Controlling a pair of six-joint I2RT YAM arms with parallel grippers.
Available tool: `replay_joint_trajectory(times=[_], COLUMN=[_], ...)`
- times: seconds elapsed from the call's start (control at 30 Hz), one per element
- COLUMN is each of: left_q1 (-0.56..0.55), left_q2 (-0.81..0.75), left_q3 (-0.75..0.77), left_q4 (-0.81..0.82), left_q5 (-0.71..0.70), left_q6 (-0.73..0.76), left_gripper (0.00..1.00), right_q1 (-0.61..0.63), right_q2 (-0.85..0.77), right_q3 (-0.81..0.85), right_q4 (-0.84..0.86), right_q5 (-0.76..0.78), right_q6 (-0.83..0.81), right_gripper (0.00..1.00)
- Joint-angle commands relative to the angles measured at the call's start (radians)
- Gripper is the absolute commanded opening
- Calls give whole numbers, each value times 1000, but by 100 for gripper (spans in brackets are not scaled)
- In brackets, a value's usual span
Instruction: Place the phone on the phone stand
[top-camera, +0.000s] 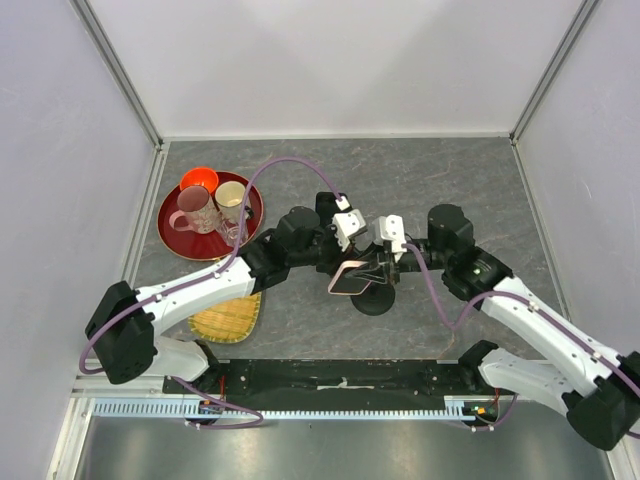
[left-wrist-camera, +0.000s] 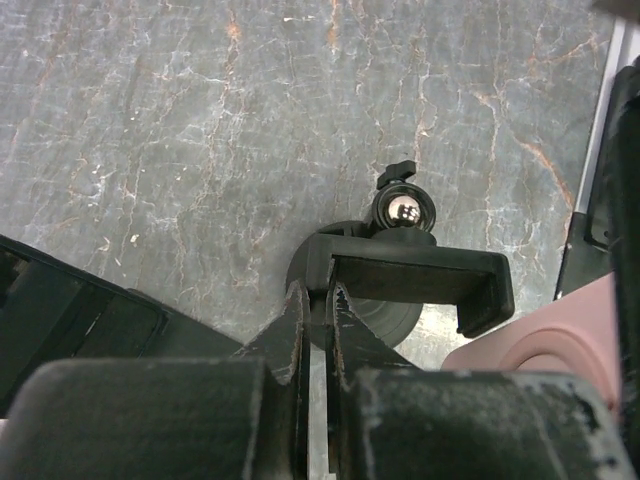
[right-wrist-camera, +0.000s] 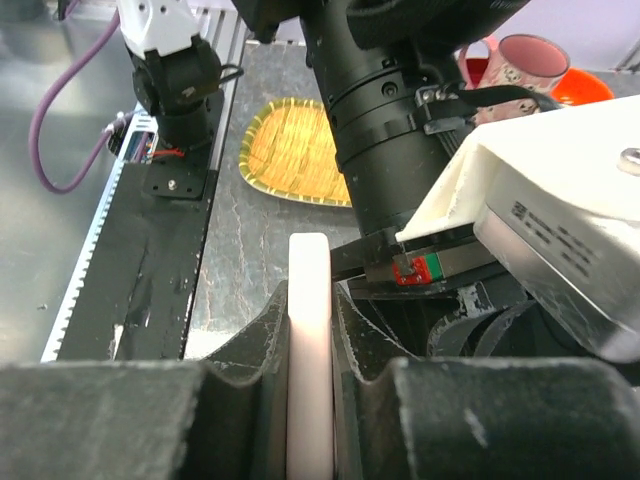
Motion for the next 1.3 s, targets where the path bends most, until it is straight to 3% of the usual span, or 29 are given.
replay_joint_trajectory(times=[0.0,0.23,0.4,0.8,1.27], left_q1=[-2,-3,0,0,1], left_q2=[-47,-46,-32,-46,-50], left_q3=[-8,-6,3,-12,-37], left_q4=[50,21,16,11,31], left_q5=[83,133,156,175,195], left_q6=[38,70,72,90,115], left_gripper=[2,2,2,2,2], right_q1=[4,4,10,4,-97], right_q2=[67,108,125,167,125], right_q3=[95,122,134,151,78], right_q4=[45,-59,-16,-82,54], right_q5=[-18,51,20,106,22], right_q6=[-182,-296,-296,-383,-251], right_gripper=[0,0,0,0,0])
